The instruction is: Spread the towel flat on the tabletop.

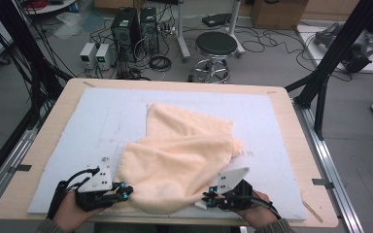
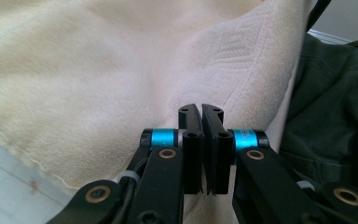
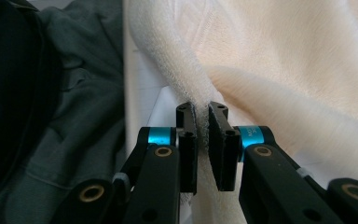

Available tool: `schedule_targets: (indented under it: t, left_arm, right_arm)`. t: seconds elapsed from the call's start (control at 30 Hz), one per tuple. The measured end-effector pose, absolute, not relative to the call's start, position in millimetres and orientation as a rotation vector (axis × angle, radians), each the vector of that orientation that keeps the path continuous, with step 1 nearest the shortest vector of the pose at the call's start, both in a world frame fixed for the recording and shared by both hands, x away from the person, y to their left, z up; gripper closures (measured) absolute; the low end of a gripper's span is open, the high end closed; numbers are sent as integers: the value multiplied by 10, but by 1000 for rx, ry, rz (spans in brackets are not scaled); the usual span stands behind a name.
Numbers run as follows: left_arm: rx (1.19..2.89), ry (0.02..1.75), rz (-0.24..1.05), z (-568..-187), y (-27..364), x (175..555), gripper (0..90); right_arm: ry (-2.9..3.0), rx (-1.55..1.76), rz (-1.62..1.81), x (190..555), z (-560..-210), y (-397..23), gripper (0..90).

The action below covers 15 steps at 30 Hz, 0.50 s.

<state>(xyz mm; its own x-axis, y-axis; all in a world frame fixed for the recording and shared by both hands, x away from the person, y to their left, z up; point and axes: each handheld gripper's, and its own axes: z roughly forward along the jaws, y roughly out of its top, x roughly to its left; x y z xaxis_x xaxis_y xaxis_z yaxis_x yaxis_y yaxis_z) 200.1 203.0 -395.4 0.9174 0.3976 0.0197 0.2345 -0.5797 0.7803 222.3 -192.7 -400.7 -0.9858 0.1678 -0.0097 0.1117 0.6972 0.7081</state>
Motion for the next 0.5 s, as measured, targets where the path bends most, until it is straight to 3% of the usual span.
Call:
schedule_targets:
  t: [0.4,0.43,0.5]
  left_arm:
    - [2170,420,236,-3861,1927,1054,858]
    - [2160,416,239,-3854,1916,1003,837]
    - [2144,436,268,-3848,1891,955,710]
  right_arm:
    - [2817,119,1267,1392,-3878,-2093,807]
    - [2807,104,1290,1332,-3855,-2101,786]
    - [2788,75,1326,1275,-3808,-2116,737]
